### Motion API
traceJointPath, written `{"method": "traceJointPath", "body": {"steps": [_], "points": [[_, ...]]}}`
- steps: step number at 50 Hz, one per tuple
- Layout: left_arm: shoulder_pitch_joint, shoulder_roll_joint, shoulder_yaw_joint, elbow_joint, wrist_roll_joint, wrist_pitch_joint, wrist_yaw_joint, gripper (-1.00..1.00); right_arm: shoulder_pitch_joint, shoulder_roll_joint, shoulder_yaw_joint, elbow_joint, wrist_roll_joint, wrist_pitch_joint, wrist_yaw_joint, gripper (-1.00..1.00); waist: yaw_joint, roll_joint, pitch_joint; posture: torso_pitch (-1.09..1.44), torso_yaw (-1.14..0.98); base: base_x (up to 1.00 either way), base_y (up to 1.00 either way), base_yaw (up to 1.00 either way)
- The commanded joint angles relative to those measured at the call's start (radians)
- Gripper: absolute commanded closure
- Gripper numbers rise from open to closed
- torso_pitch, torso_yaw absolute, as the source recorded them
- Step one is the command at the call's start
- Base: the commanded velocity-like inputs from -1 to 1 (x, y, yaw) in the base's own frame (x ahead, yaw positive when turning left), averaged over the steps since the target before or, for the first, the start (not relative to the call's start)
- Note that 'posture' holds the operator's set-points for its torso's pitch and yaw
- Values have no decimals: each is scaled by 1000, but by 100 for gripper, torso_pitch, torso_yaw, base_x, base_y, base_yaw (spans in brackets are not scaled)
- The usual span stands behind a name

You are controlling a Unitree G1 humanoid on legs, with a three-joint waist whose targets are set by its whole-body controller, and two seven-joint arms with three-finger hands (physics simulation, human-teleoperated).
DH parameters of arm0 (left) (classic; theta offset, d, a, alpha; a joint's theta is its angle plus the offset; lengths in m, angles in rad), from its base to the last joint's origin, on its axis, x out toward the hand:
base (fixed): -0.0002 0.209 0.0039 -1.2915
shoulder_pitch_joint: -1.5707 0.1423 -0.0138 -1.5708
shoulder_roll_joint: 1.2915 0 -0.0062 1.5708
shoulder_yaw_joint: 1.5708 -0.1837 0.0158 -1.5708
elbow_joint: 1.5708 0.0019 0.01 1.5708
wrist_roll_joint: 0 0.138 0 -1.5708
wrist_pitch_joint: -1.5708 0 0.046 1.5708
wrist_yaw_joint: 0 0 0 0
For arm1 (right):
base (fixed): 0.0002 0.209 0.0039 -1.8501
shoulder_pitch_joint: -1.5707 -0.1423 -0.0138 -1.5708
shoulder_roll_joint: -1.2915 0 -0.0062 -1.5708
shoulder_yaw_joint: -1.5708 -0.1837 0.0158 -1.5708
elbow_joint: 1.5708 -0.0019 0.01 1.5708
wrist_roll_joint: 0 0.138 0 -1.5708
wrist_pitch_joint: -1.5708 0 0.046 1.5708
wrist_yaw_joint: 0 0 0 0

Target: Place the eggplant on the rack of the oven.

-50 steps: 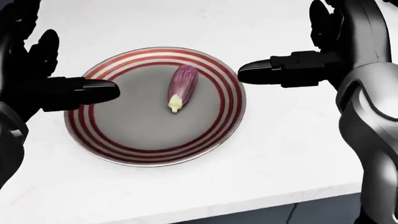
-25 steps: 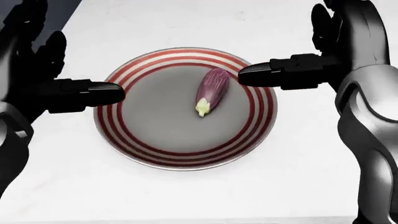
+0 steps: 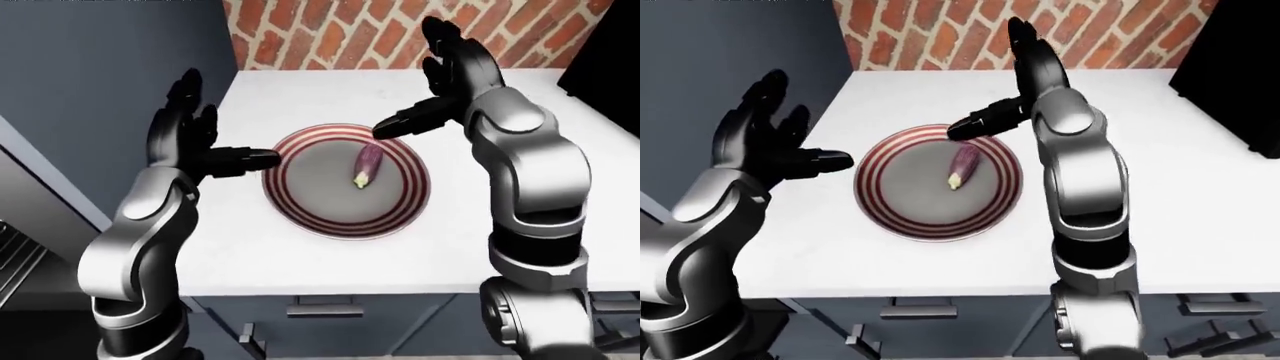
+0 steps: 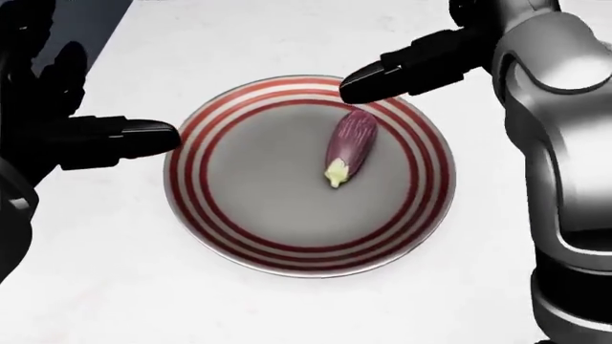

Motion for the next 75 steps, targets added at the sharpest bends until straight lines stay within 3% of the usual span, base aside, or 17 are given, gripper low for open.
{"method": "traceJointPath", "body": {"steps": [1, 7, 12, 15, 21, 26, 34, 44, 50, 62, 64, 75], "points": [[-31, 9, 6, -32, -6, -27, 2, -100, -74, -25, 5, 4, -100, -44, 101, -100, -1, 3, -28, 0, 0, 0, 0, 0], [-28, 10, 1, -28, -5, -33, 2, -100, -192, -39, 52, 116, -334, -118, 349, -100, -4, 10, -22, 0, 0, 0, 0, 0], [-30, 13, 7, -35, -9, -25, 4, -100, -237, -9, 18, 170, -461, -215, 498, -100, -7, 15, -20, 0, 0, 0, 0, 0], [-30, 13, 6, -39, -11, -22, 5, -100, -235, -13, 6, 204, -502, -349, 568, -100, -8, 17, -17, 0, 0, 0, 0, 0], [-35, 19, 12, -38, -19, -21, 7, -100, -212, -32, -22, 307, -569, -716, 585, -100, -11, 22, -17, 0, 0, 0, 0, 0], [-32, 22, 13, -38, -23, -24, 9, -100, -204, -37, -44, 327, -583, -872, 623, -100, -14, 24, -17, 0, 0, 0, 0, 0], [-34, 24, 13, -28, -24, -31, 9, -100, -187, -33, -34, 338, -614, -1086, 648, -100, -18, 22, -16, 0, 0, 0, 0, 0], [-33, 29, 20, -35, -35, -25, 13, -100, -137, 22, -16, 280, -684, -1192, 716, -74, -18, 21, -15, 0, 0, 0, 0, 0], [-36, 33, 22, -39, -44, -19, 18, -100, -127, 44, -10, 253, -715, -1237, 749, -80, -19, 21, -15, 0, 0, 0, 0, 0], [-35, 36, 22, -41, -48, -20, 22, -100, -106, 57, 2, 261, -767, -1378, 770, -64, -19, 23, -16, 0, 0, 0, 0, 0], [-36, 37, 22, -42, -49, -18, 23, -100, -106, 66, 3, 253, -774, -1382, 782, -49, -19, 23, -17, 0, 0, 0, 0, 0], [-38, 41, 23, -42, -52, -15, 23, -100, -77, 80, 10, 220, -803, -1428, 835, -55, -19, 23, -18, 0, 0, 0, 0, 0]]}}
